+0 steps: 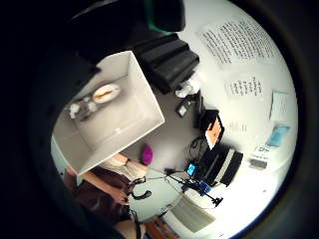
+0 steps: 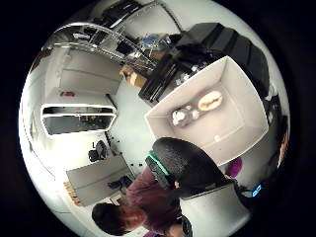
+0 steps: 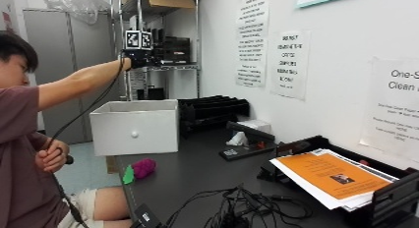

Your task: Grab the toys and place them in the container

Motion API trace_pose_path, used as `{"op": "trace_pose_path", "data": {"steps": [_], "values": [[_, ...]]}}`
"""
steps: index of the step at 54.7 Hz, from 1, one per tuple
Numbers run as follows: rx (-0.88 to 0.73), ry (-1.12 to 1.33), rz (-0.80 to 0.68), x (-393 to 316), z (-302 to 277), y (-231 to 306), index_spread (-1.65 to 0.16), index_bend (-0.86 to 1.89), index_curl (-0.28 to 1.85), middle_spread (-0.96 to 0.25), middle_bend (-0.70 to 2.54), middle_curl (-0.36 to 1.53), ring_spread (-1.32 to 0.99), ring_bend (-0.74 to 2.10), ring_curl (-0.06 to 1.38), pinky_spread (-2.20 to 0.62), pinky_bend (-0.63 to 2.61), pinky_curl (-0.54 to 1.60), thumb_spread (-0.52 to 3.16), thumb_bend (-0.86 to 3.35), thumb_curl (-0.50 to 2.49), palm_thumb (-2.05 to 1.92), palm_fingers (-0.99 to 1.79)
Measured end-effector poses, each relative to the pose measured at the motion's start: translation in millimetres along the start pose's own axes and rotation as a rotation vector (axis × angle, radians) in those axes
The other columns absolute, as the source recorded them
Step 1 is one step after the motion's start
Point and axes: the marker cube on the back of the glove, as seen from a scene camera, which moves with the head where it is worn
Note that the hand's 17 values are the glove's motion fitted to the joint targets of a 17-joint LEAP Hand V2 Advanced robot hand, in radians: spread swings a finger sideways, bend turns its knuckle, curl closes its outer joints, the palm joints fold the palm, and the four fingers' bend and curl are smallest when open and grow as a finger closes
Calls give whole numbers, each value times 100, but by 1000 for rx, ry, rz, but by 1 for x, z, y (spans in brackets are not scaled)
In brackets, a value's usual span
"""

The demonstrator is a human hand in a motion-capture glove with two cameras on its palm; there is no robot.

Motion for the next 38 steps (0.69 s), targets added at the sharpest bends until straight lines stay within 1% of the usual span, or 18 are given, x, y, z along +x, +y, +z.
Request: {"op": "trace_pose_path", "data": {"steps": [6,10,14,18,27,30,33,38], "values": [[76,-56,23,7,-6,1,-24,-1,25,5,5,30,4,35,37,5,111,44,107,-5,51,-4,-50],[0,10,-29,11,-6,7,-23,0,21,5,5,27,6,32,36,6,109,42,109,-5,48,-4,-48],[-51,93,29,10,-8,0,-23,0,18,5,6,24,6,30,36,7,108,41,110,-4,45,-3,-47],[-57,118,51,18,-12,7,-23,1,16,5,5,22,7,28,36,8,107,41,110,-5,42,-4,-46],[-64,155,98,55,-17,44,-23,1,12,5,6,19,8,26,36,8,105,39,111,-4,38,-3,-44],[-72,164,110,73,-13,64,-23,1,11,5,6,18,8,25,36,8,105,39,111,-4,37,-3,-44],[-92,180,110,88,-1,86,-23,1,10,5,6,17,8,25,36,8,104,38,112,-4,36,-3,-43],[-142,224,89,114,37,125,-23,1,9,5,7,16,8,24,36,8,104,38,112,-3,35,-3,-43]]}}
